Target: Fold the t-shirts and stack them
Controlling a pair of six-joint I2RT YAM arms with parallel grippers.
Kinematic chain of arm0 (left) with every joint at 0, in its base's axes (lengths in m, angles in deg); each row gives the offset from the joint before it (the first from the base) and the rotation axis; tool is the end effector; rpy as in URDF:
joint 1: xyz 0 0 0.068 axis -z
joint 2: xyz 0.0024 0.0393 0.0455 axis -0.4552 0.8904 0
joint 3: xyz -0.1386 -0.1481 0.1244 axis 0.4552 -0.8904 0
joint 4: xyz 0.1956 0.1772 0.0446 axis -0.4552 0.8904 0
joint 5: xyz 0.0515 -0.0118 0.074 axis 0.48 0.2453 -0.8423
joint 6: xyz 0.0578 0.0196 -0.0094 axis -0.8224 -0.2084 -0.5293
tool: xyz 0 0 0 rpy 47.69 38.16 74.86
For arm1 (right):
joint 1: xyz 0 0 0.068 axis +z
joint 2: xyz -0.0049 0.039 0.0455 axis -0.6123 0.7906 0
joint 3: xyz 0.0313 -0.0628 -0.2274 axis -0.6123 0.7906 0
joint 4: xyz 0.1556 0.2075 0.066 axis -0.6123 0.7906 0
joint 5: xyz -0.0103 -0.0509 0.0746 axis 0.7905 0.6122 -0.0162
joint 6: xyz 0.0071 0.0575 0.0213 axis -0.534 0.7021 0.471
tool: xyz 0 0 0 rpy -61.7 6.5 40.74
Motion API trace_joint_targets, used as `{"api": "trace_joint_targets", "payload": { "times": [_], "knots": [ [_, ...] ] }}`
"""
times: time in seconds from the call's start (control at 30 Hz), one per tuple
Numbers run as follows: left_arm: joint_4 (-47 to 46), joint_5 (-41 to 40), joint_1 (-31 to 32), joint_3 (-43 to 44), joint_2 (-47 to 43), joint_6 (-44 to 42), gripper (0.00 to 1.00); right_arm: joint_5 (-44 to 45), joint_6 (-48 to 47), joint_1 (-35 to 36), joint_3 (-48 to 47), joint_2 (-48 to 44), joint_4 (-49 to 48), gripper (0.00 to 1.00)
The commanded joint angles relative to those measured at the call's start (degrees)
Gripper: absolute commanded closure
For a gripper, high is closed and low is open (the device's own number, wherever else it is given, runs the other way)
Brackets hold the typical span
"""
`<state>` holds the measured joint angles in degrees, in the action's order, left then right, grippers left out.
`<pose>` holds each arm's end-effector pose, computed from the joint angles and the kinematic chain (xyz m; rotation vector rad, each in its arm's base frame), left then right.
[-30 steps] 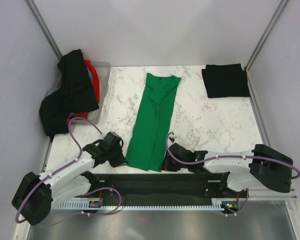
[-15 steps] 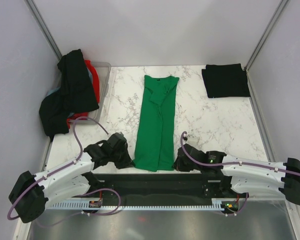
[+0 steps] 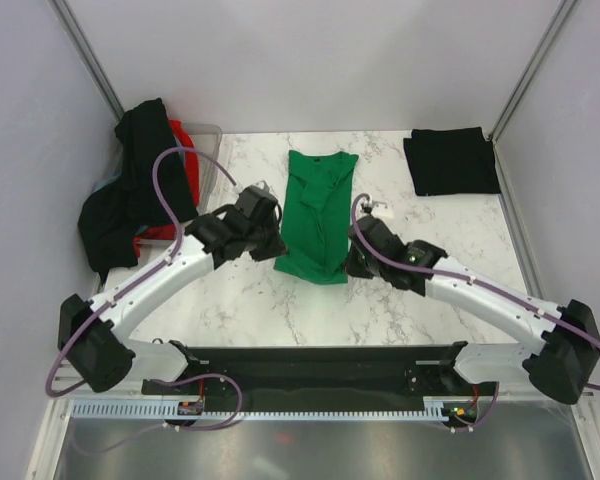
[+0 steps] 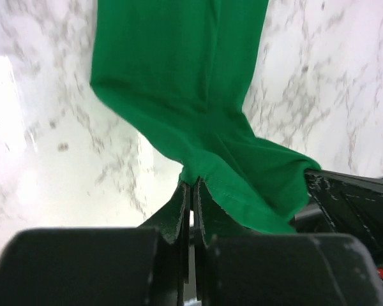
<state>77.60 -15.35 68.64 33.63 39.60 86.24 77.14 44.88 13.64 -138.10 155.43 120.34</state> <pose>0.2165 -0.1873 0.2553 -0.2200 2.5424 -0.5783 0.1813 0.2072 0.2253 0.1192 2.4422 0.5157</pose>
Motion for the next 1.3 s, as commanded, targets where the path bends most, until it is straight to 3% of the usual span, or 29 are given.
{"api": "trace_joint_targets", "payload": {
  "times": [0.0, 0.37, 0.8, 0.9, 1.0, 1.03, 1.07, 1.1, 1.13, 1.17, 1.2, 1.27],
  "knots": [
    [1.83, -3.88, -3.23, 7.58, 5.68, -7.67, 0.98, -0.82, -9.0, -5.24, -7.95, 5.11, 1.55, 1.0],
    [2.19, 0.42, -13.52, 26.13, 26.6, -14.27, 0.98, -7.77, -19.12, -18.34, -23.44, 23.66, 0.93, 1.0],
    [2.89, 6.14, -16.16, 39.67, 44.78, -16.91, 0.98, -13.49, -22.02, -22.57, -29.78, 36.58, -1.53, 1.0],
    [4.2, 6.4, -16.6, 43.45, 47.96, -17.61, 0.96, -14.19, -22.19, -22.92, -31.18, 39.04, -1.97, 1.0],
    [6.48, 7.19, -17.83, 50.37, 52.44, -18.22, 0.85, -14.89, -22.72, -24.15, -35.13, 42.64, -1.8, 1.0],
    [6.93, 8.67, -18.27, 52.49, 55.15, -18.57, 0.78, -15.07, -22.81, -25.19, -36.79, 45.09, -1.36, 0.96],
    [7.63, 9.65, -19.31, 55.12, 56.83, -19.01, 0.67, -15.16, -23.07, -25.81, -40.73, 46.5, -0.22, 0.64],
    [11.12, 10.61, -19.93, 62.11, 58.5, -19.28, 0.57, -16.46, -23.34, -26.52, -43.29, 48.08, 0.83, 0.42],
    [13.5, 12.1, -20.64, 66.27, 60.86, -19.37, 0.45, -16.56, -23.6, -27.92, -46.01, 51.32, 2.06, 0.27],
    [16.4, 12.81, -21.77, 70.31, 64.19, -19.19, 0.41, -17.69, -23.95, -28.63, -51.61, 52.83, 4.68, 0.18],
    [20.25, 13.17, -22.22, 76.18, 65.27, -19.02, 0.38, -18.23, -24.56, -29.15, -54.01, 53.89, 6.02, 0.16],
    [21.43, 13.26, -22.84, 76.77, 63.11, -19.28, 0.37, -18.5, -25.44, -30.12, -57.19, 54.52, 8.65, 0.15]
  ]
}}
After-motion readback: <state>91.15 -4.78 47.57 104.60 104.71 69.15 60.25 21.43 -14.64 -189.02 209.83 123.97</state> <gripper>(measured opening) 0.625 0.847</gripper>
